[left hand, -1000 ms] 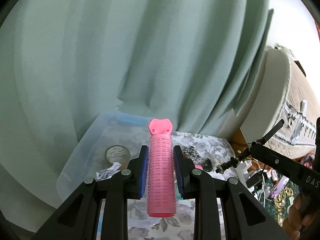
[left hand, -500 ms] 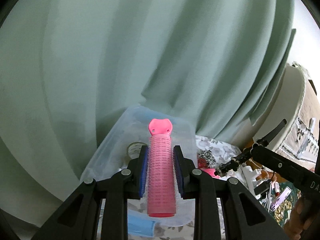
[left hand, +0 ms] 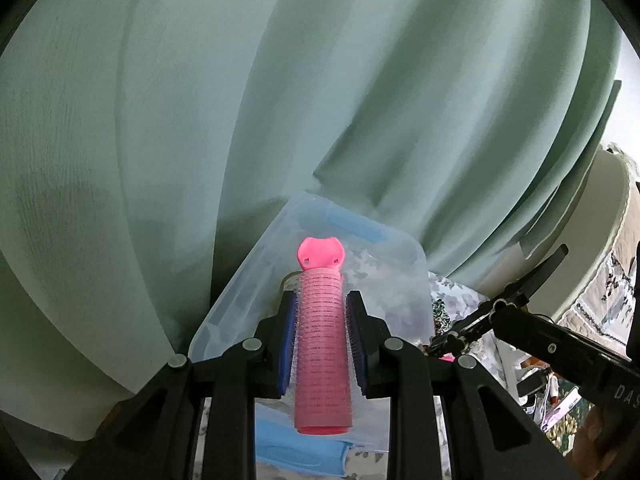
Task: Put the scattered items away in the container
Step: 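Open the left tool over the bin while the right tool releases the headband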
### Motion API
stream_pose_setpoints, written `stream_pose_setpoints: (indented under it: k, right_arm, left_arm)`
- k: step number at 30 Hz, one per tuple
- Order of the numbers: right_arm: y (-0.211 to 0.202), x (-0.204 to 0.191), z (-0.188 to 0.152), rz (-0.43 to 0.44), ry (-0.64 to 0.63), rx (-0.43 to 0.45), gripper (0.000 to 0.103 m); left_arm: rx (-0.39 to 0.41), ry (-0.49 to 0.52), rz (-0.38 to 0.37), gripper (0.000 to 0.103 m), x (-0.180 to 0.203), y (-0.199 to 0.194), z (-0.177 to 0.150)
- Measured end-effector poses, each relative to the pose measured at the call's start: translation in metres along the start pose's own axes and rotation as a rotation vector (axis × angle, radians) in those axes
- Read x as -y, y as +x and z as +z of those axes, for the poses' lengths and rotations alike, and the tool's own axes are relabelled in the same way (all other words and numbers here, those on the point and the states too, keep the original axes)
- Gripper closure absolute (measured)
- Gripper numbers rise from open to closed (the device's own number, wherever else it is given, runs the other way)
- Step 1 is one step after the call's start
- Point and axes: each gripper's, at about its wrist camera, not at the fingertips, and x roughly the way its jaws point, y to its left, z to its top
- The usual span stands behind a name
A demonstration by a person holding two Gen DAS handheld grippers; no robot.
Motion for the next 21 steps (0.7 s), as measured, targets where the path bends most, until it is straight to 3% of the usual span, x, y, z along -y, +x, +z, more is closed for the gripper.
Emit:
stream_pose_setpoints:
  k: [21]
  right_arm:
    - [0.045,-0.015,-0.002,0.034,-0.056,-0.089,0.088]
  left_arm:
    - [-0.076,-0.042,0.0,0.077,-0.019,0.025,-0.008]
